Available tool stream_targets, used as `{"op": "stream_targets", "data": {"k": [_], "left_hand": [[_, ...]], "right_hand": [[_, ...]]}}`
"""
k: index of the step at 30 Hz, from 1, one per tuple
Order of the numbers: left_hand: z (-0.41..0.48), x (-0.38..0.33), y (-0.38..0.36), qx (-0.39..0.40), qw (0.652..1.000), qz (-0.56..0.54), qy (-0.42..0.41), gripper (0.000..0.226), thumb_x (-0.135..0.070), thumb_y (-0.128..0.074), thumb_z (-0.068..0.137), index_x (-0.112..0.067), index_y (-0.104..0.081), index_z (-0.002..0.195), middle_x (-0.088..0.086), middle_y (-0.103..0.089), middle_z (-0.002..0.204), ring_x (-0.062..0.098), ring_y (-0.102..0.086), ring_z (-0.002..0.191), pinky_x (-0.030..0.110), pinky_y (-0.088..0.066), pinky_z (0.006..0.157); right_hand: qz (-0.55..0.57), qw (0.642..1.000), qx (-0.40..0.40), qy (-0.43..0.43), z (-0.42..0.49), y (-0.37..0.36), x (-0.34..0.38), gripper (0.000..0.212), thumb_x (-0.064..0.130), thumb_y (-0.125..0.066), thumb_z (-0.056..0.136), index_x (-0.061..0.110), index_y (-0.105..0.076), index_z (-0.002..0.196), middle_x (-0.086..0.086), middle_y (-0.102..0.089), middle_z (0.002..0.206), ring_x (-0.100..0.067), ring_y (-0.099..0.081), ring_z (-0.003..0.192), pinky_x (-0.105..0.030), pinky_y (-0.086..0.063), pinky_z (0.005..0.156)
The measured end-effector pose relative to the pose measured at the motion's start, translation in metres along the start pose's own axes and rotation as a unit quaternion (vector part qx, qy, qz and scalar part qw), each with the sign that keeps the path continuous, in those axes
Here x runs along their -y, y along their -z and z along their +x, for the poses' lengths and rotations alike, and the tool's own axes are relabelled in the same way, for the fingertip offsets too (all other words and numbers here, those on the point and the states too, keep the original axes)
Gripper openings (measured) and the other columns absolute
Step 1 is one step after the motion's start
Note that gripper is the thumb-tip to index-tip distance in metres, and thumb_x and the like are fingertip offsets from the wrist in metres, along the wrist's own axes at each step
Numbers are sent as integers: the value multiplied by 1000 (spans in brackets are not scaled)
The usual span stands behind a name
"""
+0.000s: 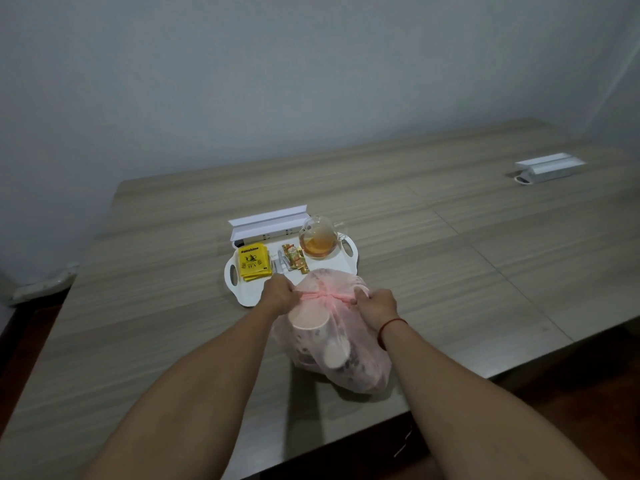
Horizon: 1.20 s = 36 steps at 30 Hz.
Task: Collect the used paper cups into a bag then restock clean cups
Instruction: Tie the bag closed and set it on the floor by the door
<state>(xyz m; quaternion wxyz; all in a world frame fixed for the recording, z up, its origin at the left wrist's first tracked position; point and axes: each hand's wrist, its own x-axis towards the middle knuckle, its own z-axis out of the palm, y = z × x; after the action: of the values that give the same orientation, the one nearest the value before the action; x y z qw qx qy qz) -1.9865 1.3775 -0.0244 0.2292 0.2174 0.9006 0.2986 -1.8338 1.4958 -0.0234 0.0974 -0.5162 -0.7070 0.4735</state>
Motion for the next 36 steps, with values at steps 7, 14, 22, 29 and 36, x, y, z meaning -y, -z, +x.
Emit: {"op": "stream_targets", "data": {"k": [7,14,22,29,36], "left_hand": [[-5,-6,-1,23,1000,-11,5,20,-12,-69,86,8,-73,84,22,-70,86,27,-64,74,39,-58,74],[-19,-24,-12,116,989,-89,34,13,-7,-65,90,4,-68,85,16,-67,85,23,-66,70,31,-61,60],[-14,-6,-19,115,975,-192,-4,43,6,-53,90,-7,-53,131,15,-53,135,36,-56,116,46,-58,82],[-25,-4,-44,124,961,121,-213,69,-26,-66,89,-18,-34,149,7,-38,148,33,-24,141,41,-31,113],[-24,-12,-55,116,953,109,-259,85,-37,-69,84,-33,-18,153,2,-8,162,27,-22,147,50,-37,111]], "right_hand": [[70,997,-22,-22,-1,8,5,41,34,-55,91,-1,-72,105,-21,-70,110,-32,-65,103,-26,-46,79],[123,988,-86,26,-2,22,17,36,25,-50,96,0,-75,92,-23,-70,101,-33,-64,99,-30,-45,79],[119,992,39,-13,-9,45,2,33,26,-45,93,4,-69,97,-11,-68,98,-22,-60,84,-27,-46,66],[-98,980,163,60,-26,45,-14,43,5,-64,82,6,-62,125,-11,-64,121,-27,-57,115,-30,-45,98],[-144,989,-29,24,-18,39,-27,31,40,-62,81,24,-72,106,-7,-69,114,-31,-61,109,-38,-49,94]]}}
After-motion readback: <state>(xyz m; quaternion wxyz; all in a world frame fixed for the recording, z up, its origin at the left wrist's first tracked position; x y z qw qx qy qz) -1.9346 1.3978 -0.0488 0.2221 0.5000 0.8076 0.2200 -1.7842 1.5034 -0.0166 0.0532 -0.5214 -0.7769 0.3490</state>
